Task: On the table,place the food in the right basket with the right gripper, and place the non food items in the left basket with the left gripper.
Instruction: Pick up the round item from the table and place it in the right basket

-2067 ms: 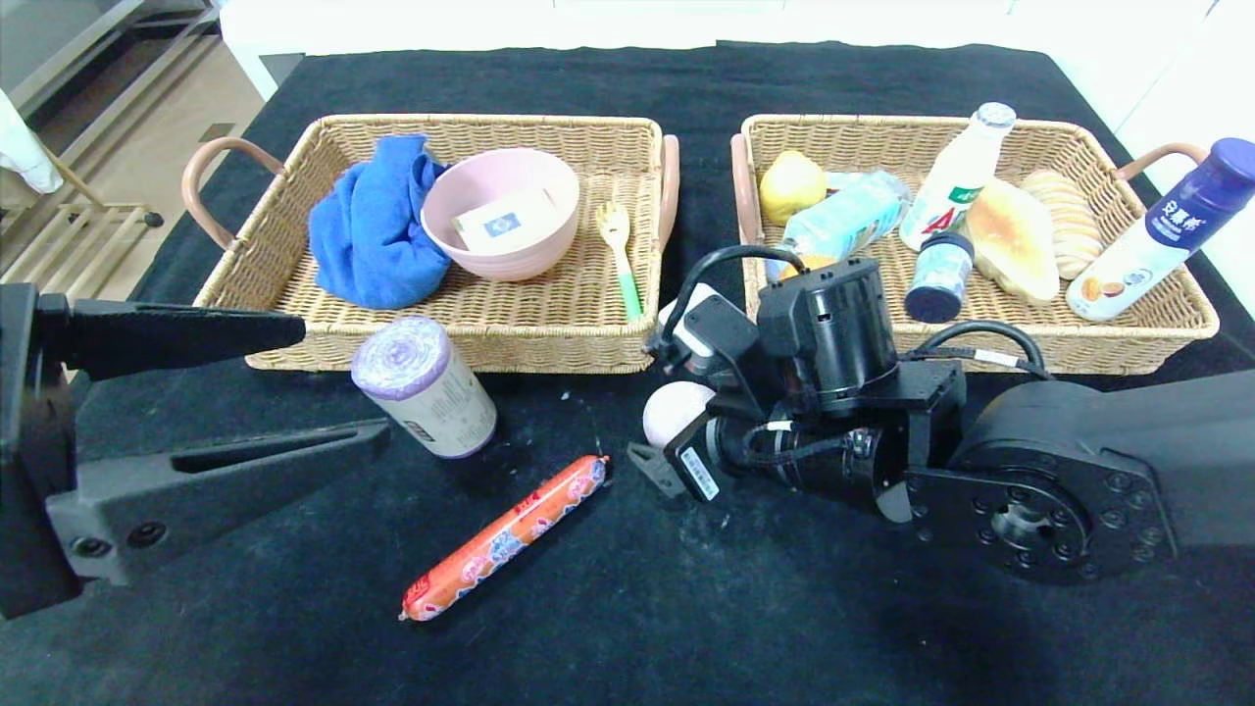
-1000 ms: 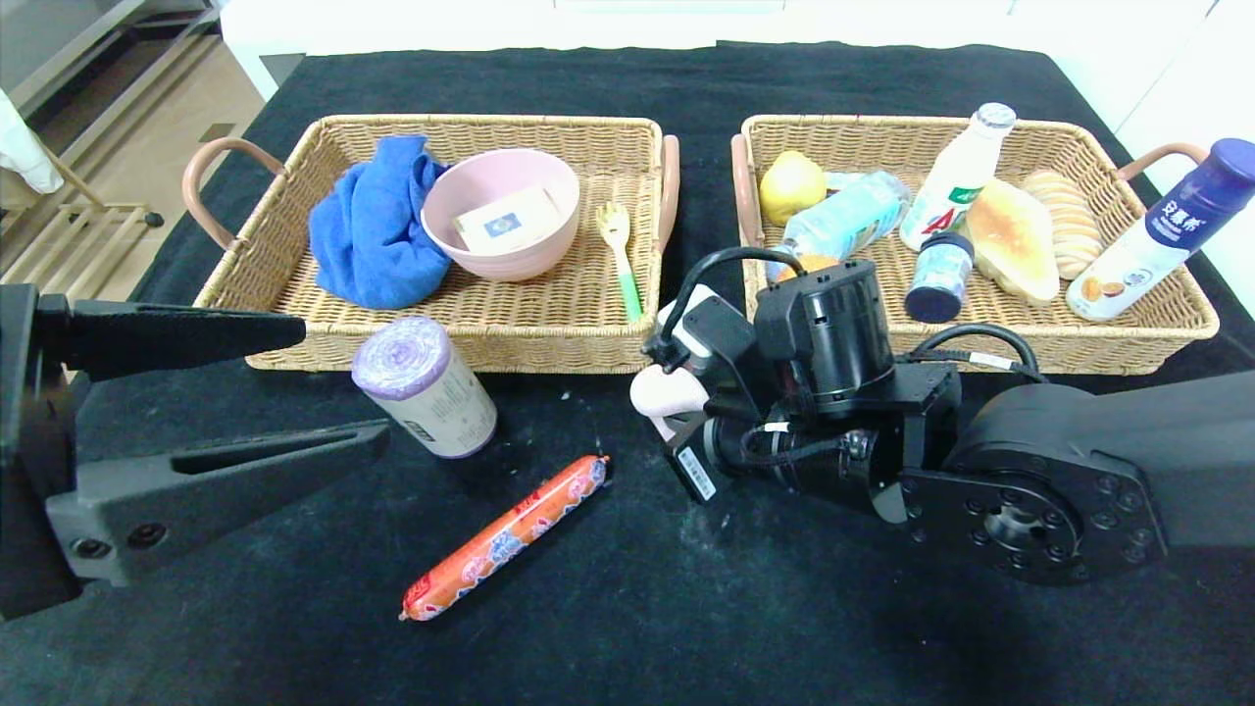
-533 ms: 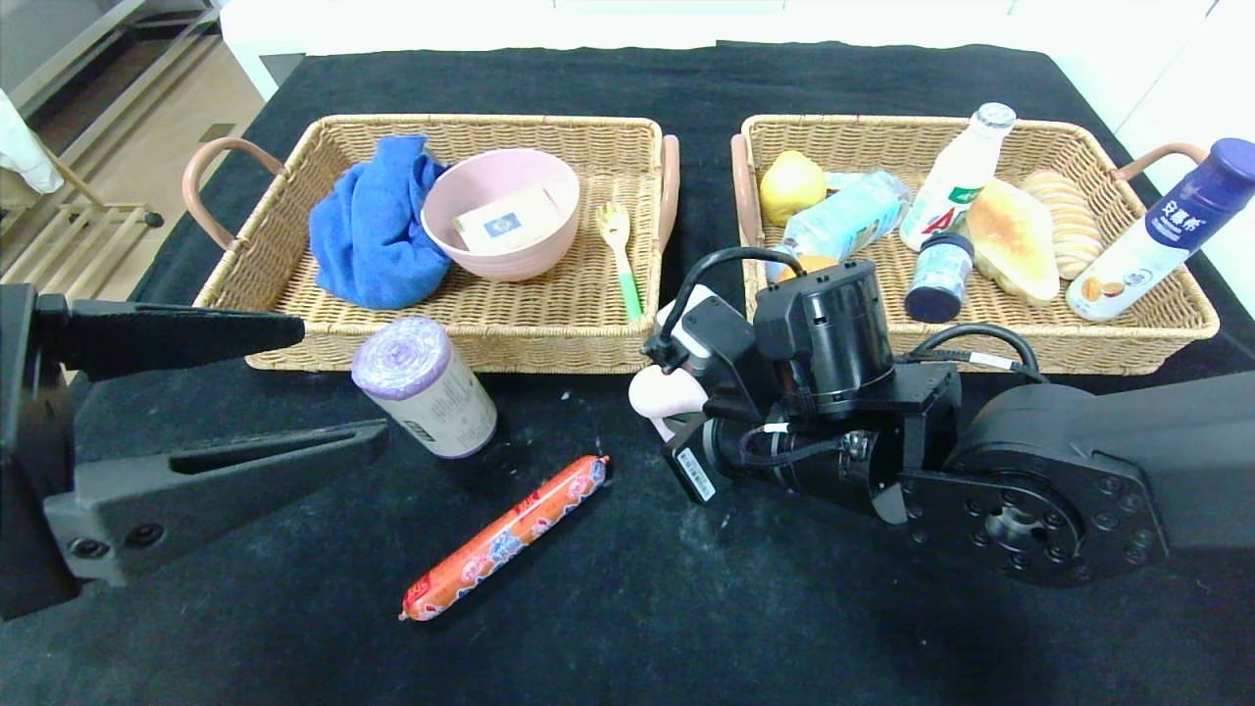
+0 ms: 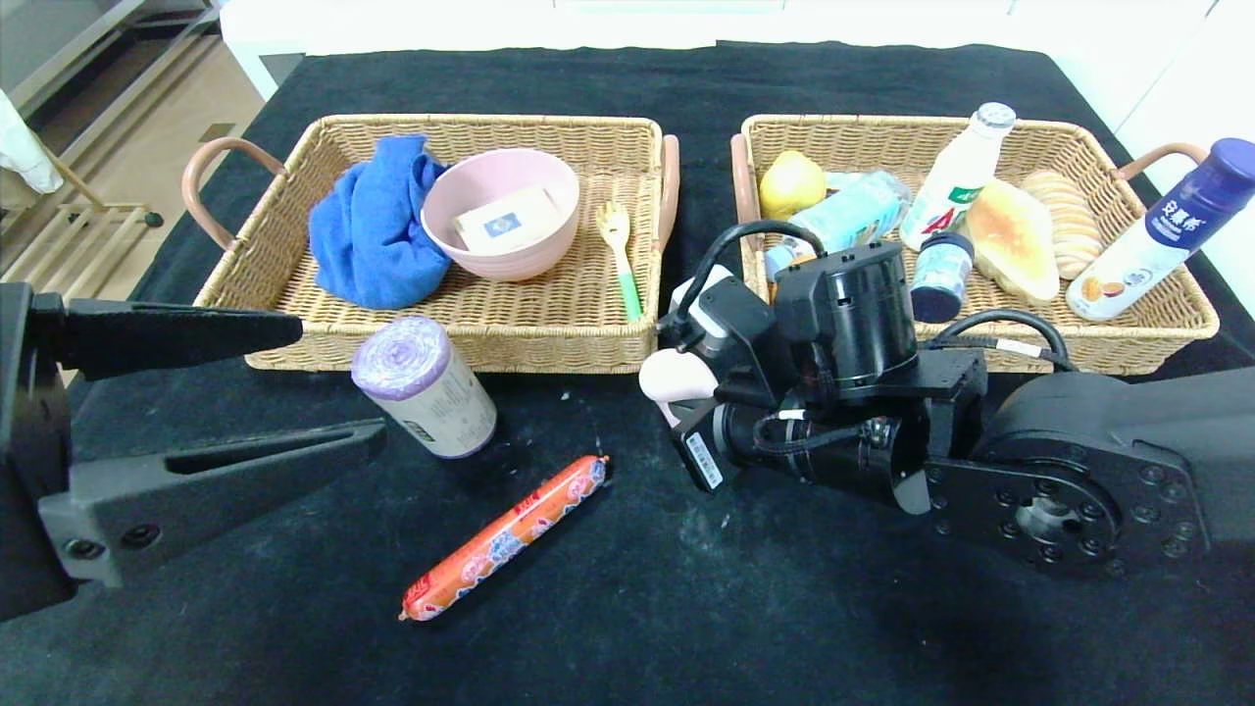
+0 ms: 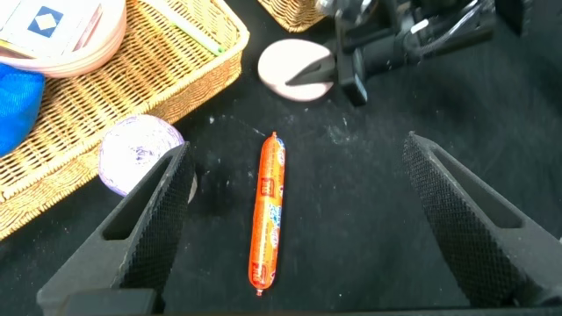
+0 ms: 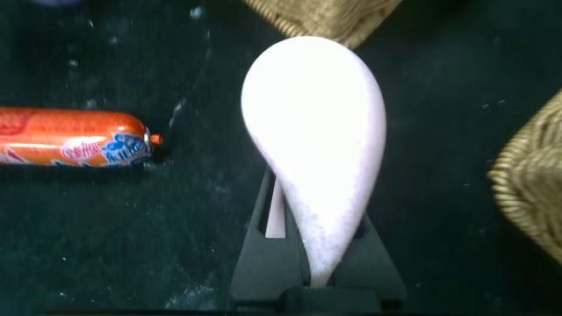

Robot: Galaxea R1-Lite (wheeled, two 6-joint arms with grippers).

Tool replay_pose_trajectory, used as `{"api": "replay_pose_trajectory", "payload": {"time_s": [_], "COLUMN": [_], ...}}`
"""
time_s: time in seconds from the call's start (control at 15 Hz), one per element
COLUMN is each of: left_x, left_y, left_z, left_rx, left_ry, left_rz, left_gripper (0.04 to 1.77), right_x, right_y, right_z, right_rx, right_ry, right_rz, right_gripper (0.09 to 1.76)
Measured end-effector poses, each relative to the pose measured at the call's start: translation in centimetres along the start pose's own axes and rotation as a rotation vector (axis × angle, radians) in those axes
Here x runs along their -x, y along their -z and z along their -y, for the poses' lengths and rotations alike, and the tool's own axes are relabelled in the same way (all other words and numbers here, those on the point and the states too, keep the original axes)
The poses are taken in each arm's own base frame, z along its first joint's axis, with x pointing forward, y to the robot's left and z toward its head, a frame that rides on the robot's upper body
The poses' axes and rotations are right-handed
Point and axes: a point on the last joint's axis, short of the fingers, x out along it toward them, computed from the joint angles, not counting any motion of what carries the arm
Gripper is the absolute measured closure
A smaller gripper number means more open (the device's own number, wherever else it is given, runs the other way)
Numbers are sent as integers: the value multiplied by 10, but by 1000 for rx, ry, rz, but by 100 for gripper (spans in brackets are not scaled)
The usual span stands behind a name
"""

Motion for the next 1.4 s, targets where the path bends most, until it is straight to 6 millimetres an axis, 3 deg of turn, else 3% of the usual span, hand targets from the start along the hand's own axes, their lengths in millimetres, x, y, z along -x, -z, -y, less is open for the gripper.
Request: {"api": "replay_pose_trajectory", "payload": {"time_s": [0.8, 1.4], "left_x": [0, 0], "left_y": [0, 0], "left_z": [0, 0], "left_rx": [0, -1], "left_ry": [2, 2], "left_rz": [-1, -2], "left_gripper": [9, 9], "right_x": [49, 79], "right_y": [-39, -52], "right_z": [13, 60], "right_rx": [-48, -89], "right_ry": [23, 154], "right_rz": [147, 217], "right_gripper": [168, 168]}}
